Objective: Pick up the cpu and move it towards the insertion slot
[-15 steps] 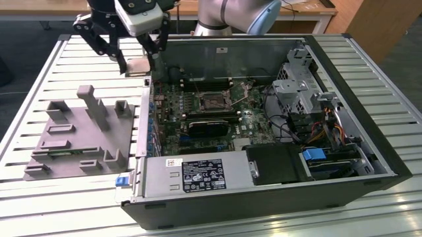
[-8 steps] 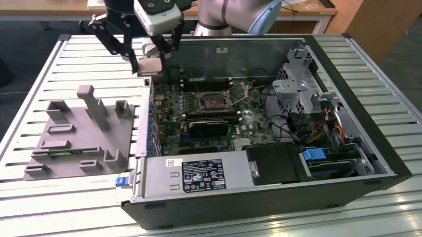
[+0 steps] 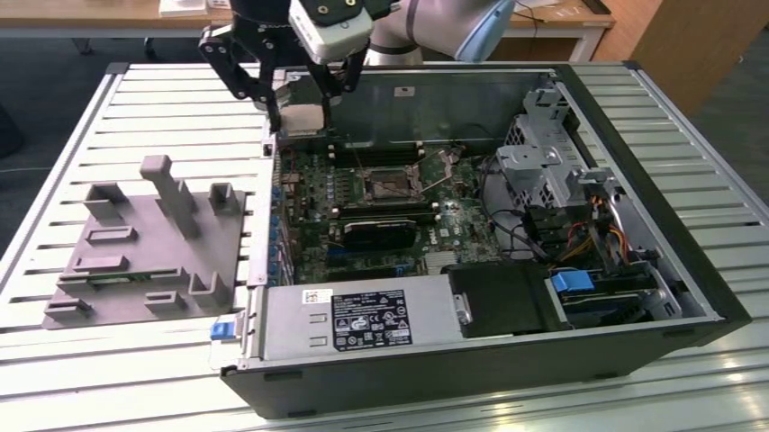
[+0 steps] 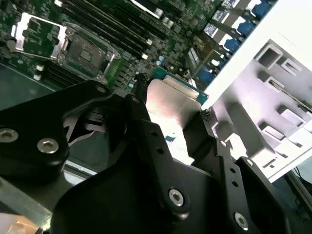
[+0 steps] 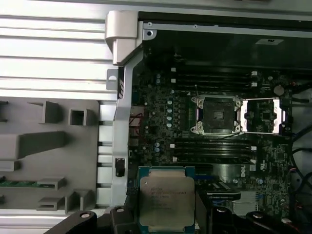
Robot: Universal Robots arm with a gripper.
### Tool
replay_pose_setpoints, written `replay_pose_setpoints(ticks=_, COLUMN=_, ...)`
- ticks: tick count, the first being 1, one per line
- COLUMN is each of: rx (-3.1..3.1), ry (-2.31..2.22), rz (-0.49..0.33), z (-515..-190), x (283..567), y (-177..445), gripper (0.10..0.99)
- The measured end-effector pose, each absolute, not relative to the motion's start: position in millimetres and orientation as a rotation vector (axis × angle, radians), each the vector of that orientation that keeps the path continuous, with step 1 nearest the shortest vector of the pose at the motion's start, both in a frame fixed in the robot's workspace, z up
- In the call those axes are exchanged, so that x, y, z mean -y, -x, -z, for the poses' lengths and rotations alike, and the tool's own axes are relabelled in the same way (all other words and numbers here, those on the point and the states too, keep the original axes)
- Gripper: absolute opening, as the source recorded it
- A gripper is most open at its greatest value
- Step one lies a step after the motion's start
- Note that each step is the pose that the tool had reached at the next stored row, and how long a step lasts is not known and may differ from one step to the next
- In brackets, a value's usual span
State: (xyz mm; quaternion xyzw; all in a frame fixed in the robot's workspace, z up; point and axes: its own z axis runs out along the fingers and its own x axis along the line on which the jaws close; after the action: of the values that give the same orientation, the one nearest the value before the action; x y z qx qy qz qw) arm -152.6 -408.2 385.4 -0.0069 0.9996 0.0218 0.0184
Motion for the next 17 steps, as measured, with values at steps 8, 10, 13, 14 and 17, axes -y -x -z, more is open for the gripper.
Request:
replay_pose_setpoints(ticks=8, rx=-3.104, ry=0.022, rz=-0.068, z=-385, x=408, y=123, gripper=0.541)
replay_pose_setpoints(ticks=10, rx=-3.104, ry=0.022, rz=-0.068, z=-385, x=408, y=115, gripper=0.541)
replay_pose_setpoints(ticks=13, rx=-3.104, ry=0.021, rz=-0.068, z=-385, x=408, y=103, gripper=0.541)
replay_pose_setpoints(ticks=14, rx=-3.104, ry=0.022, rz=-0.068, z=-385, x=408, y=100, gripper=0.541)
replay_pose_setpoints(ticks=17, rx=-3.104, ry=0.022, rz=-0.068, z=-385, x=408, y=88, gripper=0.541)
